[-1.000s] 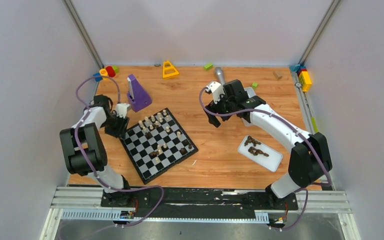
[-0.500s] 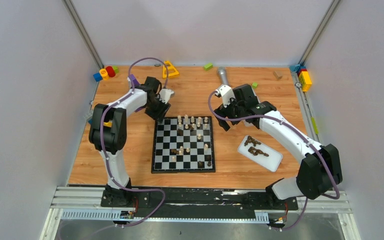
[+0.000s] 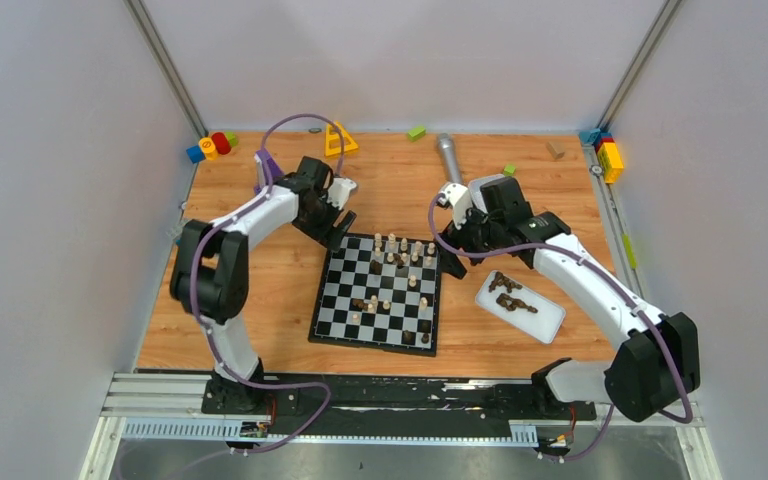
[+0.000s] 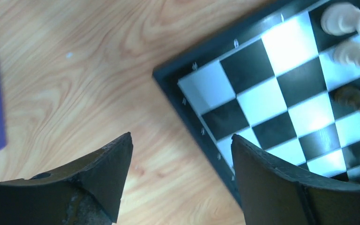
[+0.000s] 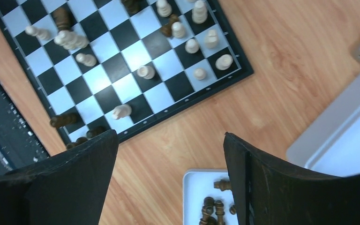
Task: Set up the chess pieces on the board
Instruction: Adjust the chessboard at the center of the board, then pick up the chess piece from the chessboard, then place the chess piece on the chessboard, then pick up the chess piece from the chessboard, then place the chess piece on the chessboard.
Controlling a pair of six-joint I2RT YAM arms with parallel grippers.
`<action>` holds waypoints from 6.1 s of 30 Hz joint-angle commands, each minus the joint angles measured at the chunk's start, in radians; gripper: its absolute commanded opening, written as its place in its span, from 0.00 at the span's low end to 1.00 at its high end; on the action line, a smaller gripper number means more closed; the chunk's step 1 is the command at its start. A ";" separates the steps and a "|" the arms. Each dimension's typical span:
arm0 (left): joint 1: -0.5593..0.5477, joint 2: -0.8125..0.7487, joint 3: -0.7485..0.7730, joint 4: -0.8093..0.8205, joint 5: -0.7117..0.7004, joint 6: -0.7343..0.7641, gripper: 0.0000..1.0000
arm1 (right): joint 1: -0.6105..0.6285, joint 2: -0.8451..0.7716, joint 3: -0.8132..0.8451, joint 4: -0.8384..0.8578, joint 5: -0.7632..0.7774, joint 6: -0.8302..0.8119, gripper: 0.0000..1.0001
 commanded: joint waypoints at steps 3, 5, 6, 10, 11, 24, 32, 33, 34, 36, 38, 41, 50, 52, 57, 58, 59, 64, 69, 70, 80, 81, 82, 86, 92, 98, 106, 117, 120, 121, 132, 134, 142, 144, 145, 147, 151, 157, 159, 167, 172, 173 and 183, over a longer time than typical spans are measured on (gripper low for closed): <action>0.000 -0.438 -0.220 0.135 0.003 0.121 0.87 | 0.048 -0.012 -0.063 -0.004 -0.162 -0.051 0.81; -0.001 -0.535 -0.298 0.150 0.053 0.154 0.87 | 0.079 0.029 -0.067 0.000 -0.151 -0.054 0.79; -0.001 -0.562 -0.340 0.158 0.063 0.161 0.87 | 0.097 0.051 -0.065 0.007 -0.139 -0.053 0.79; -0.002 -0.694 -0.425 0.175 0.084 0.156 0.87 | 0.185 0.140 -0.065 0.053 -0.057 -0.034 0.77; -0.002 -0.708 -0.436 0.179 0.084 0.152 0.87 | 0.203 0.161 -0.063 0.064 -0.034 -0.024 0.77; -0.002 -0.737 -0.460 0.189 0.031 0.144 0.88 | 0.263 0.298 -0.046 0.093 0.068 0.012 0.58; -0.002 -0.763 -0.468 0.202 0.003 0.148 0.88 | 0.278 0.346 0.010 0.062 0.036 0.014 0.19; -0.002 -0.766 -0.467 0.208 -0.008 0.144 0.88 | 0.279 0.346 0.022 0.048 0.032 0.013 0.13; -0.001 -0.773 -0.465 0.211 -0.033 0.134 0.88 | 0.280 0.347 0.039 0.031 0.030 0.009 0.09; 0.007 -0.784 -0.458 0.220 -0.066 0.115 0.89 | 0.281 0.346 0.084 -0.005 0.040 0.000 0.02; 0.033 -0.797 -0.447 0.221 -0.066 0.095 0.89 | 0.281 0.340 0.144 -0.044 0.047 -0.010 0.00; 0.099 -0.820 -0.427 0.217 -0.042 0.056 0.90 | 0.281 0.354 0.263 -0.090 0.053 -0.017 0.00; 0.348 -0.857 -0.403 0.217 0.034 -0.011 0.91 | 0.283 0.635 0.707 -0.148 0.079 0.000 0.00; 0.378 -0.864 -0.403 0.216 0.041 -0.014 0.92 | 0.288 0.710 0.797 -0.159 0.085 0.001 0.00; 0.395 -0.878 -0.406 0.220 0.042 -0.011 0.92 | 0.301 0.873 0.982 -0.162 0.089 -0.014 0.00; 0.395 -0.882 -0.407 0.220 0.043 -0.010 0.92 | 0.303 0.902 1.009 -0.163 0.090 -0.017 0.00; 0.395 -0.883 -0.409 0.221 0.043 -0.010 0.92 | 0.305 0.928 1.032 -0.164 0.091 -0.019 0.01; 0.397 -0.893 -0.417 0.226 0.039 -0.004 0.92 | 0.315 1.027 1.108 -0.164 0.106 -0.035 0.02; 0.398 -0.899 -0.425 0.236 0.035 0.001 0.92 | 0.329 1.075 1.129 -0.163 0.128 -0.052 0.02; 0.397 -0.898 -0.425 0.237 0.038 0.001 0.92 | 0.330 1.082 1.129 -0.163 0.132 -0.055 0.03; 0.398 -0.892 -0.428 0.236 0.049 0.003 0.92 | 0.334 1.114 1.125 -0.163 0.179 -0.077 0.08; 0.397 -0.892 -0.429 0.236 0.049 0.003 0.92 | 0.334 1.116 1.125 -0.163 0.184 -0.079 0.11; 0.397 -0.892 -0.429 0.235 0.052 0.004 0.92 | 0.335 1.117 1.125 -0.163 0.190 -0.080 0.14; 0.398 -0.890 -0.430 0.233 0.062 0.006 0.92 | 0.335 1.098 1.122 -0.165 0.201 -0.071 0.41; 0.396 -0.890 -0.434 0.232 0.091 0.019 0.92 | 0.336 0.988 1.105 -0.165 0.178 -0.044 0.63; 0.396 -0.916 -0.443 0.199 0.263 0.104 0.92 | 0.319 0.790 1.024 -0.163 0.157 -0.005 0.65; 0.249 -0.878 -0.429 0.138 0.394 0.210 0.91 | 0.210 0.464 0.775 -0.149 0.082 0.034 0.65; -0.241 -0.663 -0.403 0.124 0.243 0.277 0.85 | -0.080 -0.032 0.109 0.015 -0.140 0.022 0.63; -0.338 -0.588 -0.382 0.118 0.193 0.271 0.83 | -0.142 -0.137 -0.030 0.072 -0.166 0.028 0.63; -0.371 -0.544 -0.368 0.119 0.187 0.264 0.83 | -0.156 -0.165 -0.078 0.088 -0.170 0.029 0.63; -0.468 -0.263 -0.191 0.073 0.116 0.183 0.66 | -0.230 -0.217 -0.172 0.138 -0.227 0.025 0.60; -0.477 -0.242 -0.178 0.056 0.097 0.184 0.65 | -0.230 -0.217 -0.175 0.139 -0.235 0.023 0.60; -0.488 -0.223 -0.185 0.008 0.072 0.183 0.64 | -0.233 -0.220 -0.188 0.144 -0.239 0.016 0.59; -0.488 -0.233 -0.194 0.010 0.074 0.179 0.64 | -0.233 -0.219 -0.191 0.143 -0.241 0.015 0.59; -0.488 -0.236 -0.196 0.013 0.073 0.179 0.63 | -0.233 -0.217 -0.193 0.142 -0.243 0.015 0.59; -0.488 -0.237 -0.200 0.016 0.066 0.176 0.62 | -0.233 -0.216 -0.193 0.142 -0.243 0.017 0.59; -0.488 -0.225 -0.203 0.013 0.062 0.178 0.57 | -0.233 -0.217 -0.194 0.143 -0.245 0.016 0.59; -0.488 -0.195 -0.197 0.006 0.076 0.177 0.48 | -0.233 -0.216 -0.197 0.142 -0.239 0.015 0.59; -0.488 -0.186 -0.191 -0.004 0.087 0.176 0.43 | -0.232 -0.216 -0.199 0.143 -0.237 0.013 0.59; -0.488 -0.212 -0.166 -0.038 0.081 0.177 0.15 | -0.233 -0.219 -0.201 0.142 -0.224 0.013 0.59; -0.461 -0.271 -0.151 -0.025 0.018 0.165 0.09 | -0.236 -0.219 -0.199 0.144 -0.206 0.015 0.59; -0.441 -0.285 -0.149 -0.026 0.016 0.160 0.07 | -0.238 -0.218 -0.199 0.144 -0.207 0.015 0.59; -0.255 -0.303 -0.099 -0.063 -0.039 0.132 0.06 | -0.240 -0.211 -0.197 0.147 -0.198 0.012 0.59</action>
